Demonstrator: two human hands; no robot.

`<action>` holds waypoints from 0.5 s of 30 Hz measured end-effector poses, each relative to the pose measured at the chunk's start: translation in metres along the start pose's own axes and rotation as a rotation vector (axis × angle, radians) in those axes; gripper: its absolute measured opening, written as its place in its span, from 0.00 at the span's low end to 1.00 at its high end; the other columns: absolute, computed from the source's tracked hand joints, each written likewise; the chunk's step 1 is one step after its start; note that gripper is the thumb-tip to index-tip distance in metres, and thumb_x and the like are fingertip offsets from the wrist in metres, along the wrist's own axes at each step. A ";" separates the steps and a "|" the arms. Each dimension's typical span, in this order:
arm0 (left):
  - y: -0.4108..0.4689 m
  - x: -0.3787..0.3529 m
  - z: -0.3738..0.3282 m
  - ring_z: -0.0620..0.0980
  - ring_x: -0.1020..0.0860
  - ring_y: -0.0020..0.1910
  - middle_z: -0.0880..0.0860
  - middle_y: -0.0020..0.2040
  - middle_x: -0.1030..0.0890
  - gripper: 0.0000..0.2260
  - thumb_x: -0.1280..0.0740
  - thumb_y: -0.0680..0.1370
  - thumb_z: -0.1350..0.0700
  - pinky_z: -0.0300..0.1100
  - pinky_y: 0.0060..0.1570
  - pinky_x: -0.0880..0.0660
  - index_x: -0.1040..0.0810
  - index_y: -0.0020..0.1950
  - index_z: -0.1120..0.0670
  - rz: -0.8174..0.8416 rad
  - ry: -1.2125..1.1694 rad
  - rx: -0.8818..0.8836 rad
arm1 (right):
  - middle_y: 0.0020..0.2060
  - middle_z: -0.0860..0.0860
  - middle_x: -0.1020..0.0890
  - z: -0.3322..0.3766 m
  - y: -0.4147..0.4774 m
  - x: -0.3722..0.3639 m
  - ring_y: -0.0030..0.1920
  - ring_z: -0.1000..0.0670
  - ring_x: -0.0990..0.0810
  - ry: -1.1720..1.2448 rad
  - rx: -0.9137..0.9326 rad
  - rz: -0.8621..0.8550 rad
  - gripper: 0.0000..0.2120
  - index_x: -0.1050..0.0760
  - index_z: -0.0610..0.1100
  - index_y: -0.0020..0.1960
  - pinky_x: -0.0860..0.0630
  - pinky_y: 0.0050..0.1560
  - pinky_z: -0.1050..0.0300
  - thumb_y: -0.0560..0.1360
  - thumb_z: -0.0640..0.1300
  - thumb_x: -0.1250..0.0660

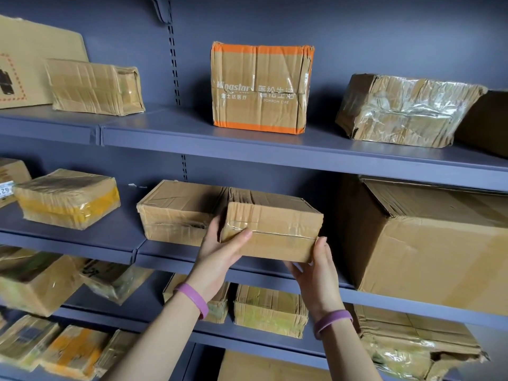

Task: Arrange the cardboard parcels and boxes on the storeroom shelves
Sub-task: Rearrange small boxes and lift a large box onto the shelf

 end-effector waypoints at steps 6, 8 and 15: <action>0.004 0.014 0.005 0.49 0.23 0.67 0.48 0.64 0.18 0.26 0.22 0.70 0.53 0.53 0.67 0.29 0.23 0.67 0.48 0.035 -0.169 0.095 | 0.60 0.63 0.22 0.002 0.007 0.003 0.55 0.69 0.22 0.335 -0.304 0.033 0.14 0.28 0.55 0.67 0.24 0.55 0.68 0.83 0.44 0.37; 0.003 0.014 0.006 0.48 0.22 0.66 0.47 0.64 0.18 0.25 0.27 0.71 0.53 0.48 0.59 0.26 0.24 0.68 0.47 0.079 -0.171 0.107 | 0.61 0.47 0.18 0.005 0.003 0.001 0.57 0.51 0.17 0.162 -0.232 0.045 0.18 0.25 0.46 0.69 0.18 0.47 0.59 0.84 0.52 0.43; 0.008 0.017 0.006 0.54 0.20 0.63 0.52 0.68 0.23 0.33 0.25 0.70 0.54 0.52 0.56 0.20 0.31 0.73 0.43 -0.069 -0.185 0.015 | 0.56 0.42 0.17 0.001 0.000 -0.001 0.53 0.47 0.15 0.274 -0.169 0.057 0.22 0.25 0.39 0.63 0.16 0.44 0.52 0.71 0.47 0.33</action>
Point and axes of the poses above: each hand's wrist, its own y-axis towards the middle knuckle, its own x-axis out of the back of the hand, z = x × y, the point moved 2 cm from there along y, towards the middle knuckle
